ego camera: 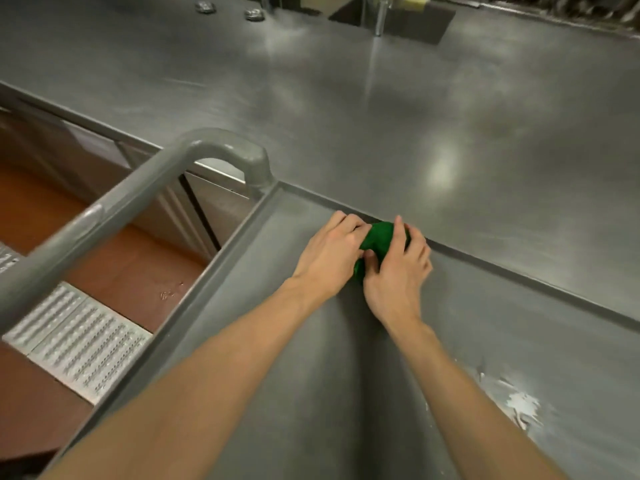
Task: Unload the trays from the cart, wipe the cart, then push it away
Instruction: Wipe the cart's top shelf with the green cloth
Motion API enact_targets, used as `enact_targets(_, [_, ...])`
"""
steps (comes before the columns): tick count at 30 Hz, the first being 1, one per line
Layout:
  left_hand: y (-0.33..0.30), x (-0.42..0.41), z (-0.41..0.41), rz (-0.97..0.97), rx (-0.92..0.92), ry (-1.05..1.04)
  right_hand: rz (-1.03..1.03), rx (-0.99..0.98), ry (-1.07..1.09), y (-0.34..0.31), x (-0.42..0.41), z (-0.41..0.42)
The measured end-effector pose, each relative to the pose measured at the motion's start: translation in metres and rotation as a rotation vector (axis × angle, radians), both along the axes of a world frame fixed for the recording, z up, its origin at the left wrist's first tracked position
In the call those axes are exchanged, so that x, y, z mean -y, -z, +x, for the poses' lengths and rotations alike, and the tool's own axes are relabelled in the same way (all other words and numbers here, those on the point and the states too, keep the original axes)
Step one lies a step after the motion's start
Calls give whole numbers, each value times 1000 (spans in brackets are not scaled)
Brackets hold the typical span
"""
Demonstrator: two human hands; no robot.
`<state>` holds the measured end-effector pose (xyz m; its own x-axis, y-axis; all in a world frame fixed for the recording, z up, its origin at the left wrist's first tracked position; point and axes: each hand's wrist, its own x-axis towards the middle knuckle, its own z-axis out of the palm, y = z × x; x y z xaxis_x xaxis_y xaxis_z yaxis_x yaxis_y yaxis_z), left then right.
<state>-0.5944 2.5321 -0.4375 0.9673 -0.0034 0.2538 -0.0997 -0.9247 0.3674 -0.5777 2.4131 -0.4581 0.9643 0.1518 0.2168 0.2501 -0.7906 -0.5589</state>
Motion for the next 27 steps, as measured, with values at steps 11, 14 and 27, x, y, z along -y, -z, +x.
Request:
enact_targets(11, [-1, -126, -6, 231, 42, -102, -58, 40, -193, 0, -125, 13])
enact_targets(14, [-2, -144, -4, 233, -21, -133, -77, 54, -259, 0, -140, 18])
enact_targets(27, [-17, -159, -28, 138, -140, -186, -181, 52, -422, -5, -142, 13])
